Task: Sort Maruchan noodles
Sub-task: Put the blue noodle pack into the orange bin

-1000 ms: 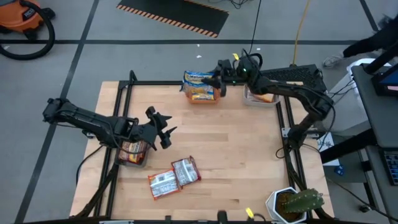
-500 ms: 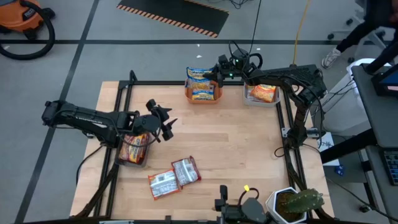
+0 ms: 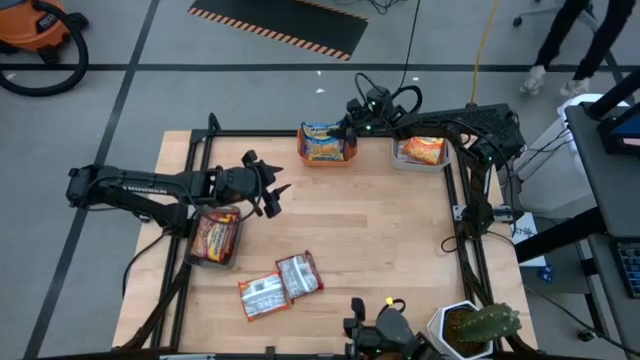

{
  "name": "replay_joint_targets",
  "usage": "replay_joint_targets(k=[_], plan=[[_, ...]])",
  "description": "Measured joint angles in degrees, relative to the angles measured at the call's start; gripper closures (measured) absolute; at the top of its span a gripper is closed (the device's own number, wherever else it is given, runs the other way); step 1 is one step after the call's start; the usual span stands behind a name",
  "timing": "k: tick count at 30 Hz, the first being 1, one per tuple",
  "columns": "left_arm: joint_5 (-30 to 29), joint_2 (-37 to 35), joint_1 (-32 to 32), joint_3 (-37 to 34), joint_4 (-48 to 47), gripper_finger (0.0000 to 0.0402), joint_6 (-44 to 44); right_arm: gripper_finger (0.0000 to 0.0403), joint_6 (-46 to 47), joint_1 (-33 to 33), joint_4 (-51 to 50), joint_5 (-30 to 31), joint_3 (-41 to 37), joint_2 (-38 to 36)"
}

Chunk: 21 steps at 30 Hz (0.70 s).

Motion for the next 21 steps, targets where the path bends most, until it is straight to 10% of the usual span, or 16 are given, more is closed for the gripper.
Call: replay_joint_targets(k=[21], plan=[[3.95, 0.0, 0.4, 0.0, 3.69, 0.0158, -0.94, 0.0264, -5.09, -0.07, -6.8, 8.11, 0.0, -0.04]])
